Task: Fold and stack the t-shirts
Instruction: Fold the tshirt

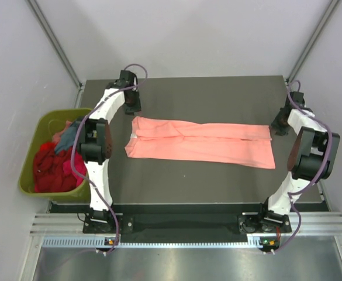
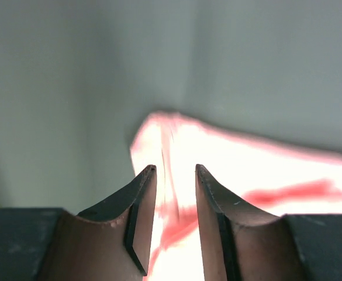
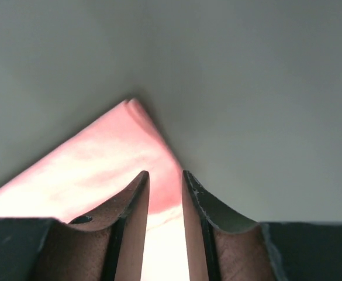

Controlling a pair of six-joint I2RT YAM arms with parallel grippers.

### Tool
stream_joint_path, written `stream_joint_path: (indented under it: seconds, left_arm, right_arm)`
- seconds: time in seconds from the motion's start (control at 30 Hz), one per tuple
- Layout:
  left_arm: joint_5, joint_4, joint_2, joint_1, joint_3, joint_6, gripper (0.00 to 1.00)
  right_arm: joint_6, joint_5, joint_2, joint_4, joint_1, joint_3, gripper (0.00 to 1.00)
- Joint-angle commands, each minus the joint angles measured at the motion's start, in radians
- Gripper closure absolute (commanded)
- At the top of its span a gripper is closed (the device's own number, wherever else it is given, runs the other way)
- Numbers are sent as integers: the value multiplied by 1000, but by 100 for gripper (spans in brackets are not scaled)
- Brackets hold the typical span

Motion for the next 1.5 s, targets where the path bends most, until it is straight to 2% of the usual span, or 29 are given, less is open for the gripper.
stream_joint_path:
  seconds: [0.0,0.1,0.17,0.3,0.33,0.43,0.63,0.73,0.93,1.03,1.23,1.47]
  left_arm:
    - [-21,-7,-208,-62,-70,46,62]
    - [-23,16,-312,-131,-200,52,62]
    - [32,33,-373,-168,-298,66,62]
    - [115,92,-430,-236,-451,64,62]
    - [137,100,-433,-236,-469,61,61]
    - [200,143,-429,-236,-522,47,61]
    - [197,179,-343,-235,-522,37,60]
    - [176,200,-315,-235,-510,35,59]
    - [99,211,-269,-235,-478,46,58]
    - [70,182,-280,-232,-453,17,57]
    - [99,91,-337,-115,-389,-51,57]
    - [99,82,-372,-1,-410,-28,55]
  right_arm:
    - [84,49,-125,-56,58,36,70]
    - [75,44,-160,-46,134,14,69]
    - [33,21,-176,-30,179,-3,69]
    - [-115,-129,-216,63,349,-53,66]
    - [-144,-184,-220,106,377,-76,66]
    - [-249,-210,-220,175,458,-104,66]
    - [-499,-135,-153,195,590,-86,63]
    - [-559,-97,-114,201,627,-84,63]
    - [-573,-117,-68,217,640,-75,62]
    - [-521,-207,-67,246,669,-63,62]
    - [-300,-330,-101,459,735,-81,63]
    - [-229,-330,31,493,834,75,62]
